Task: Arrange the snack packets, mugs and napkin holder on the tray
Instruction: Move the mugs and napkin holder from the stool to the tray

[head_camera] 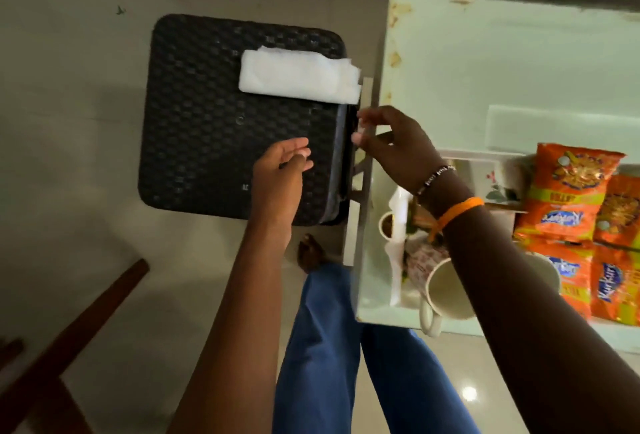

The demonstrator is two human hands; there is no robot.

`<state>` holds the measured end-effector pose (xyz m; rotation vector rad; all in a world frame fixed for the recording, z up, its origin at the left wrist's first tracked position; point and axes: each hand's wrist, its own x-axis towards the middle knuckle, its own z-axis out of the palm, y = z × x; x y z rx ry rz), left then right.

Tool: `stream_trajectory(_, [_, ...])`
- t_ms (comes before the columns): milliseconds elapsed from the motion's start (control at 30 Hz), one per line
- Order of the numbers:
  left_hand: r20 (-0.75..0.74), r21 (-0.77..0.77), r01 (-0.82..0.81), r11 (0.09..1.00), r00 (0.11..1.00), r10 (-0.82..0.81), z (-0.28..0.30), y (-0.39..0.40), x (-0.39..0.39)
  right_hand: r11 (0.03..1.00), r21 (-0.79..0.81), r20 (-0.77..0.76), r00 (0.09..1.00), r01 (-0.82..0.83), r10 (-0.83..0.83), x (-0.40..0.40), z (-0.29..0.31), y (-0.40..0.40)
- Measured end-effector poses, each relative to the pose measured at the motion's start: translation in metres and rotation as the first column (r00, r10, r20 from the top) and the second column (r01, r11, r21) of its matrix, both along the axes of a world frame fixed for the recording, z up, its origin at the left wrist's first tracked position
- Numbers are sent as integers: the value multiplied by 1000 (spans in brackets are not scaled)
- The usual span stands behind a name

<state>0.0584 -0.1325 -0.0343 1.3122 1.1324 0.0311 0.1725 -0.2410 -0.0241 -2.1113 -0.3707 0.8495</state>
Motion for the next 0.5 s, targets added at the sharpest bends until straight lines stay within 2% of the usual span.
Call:
stream_trajectory(67, [3,-6,-11,1000,1000,11,0,21,-1,984,16,-88,980,179,-177,2,-10,29])
stream_trajectory(133, [-10,-16,-5,1000,1000,5,1,39,-2,950,-62,-97,946,305,-310,9,-22,52])
stream_trajectory(200, [-37,-40,19,999,999,-20,0,51,-3,919,-196,-25,935,341,-353,17,-32,69])
stream_trajectory(300, [-72,-112,38,993,996,-46,-1,61,-4,899,-228,-57,917,373,-395,31,-39,89])
stream_trajectory(400, [-87,-181,-16,983,996,1,-4,62,-3,896,-167,-119,894,412,-433,35,-31,94])
stream_trajectory(500, [-58,-256,-81,963,996,68,-5,58,1,845,19,-337,799,534,-498,27,-15,78])
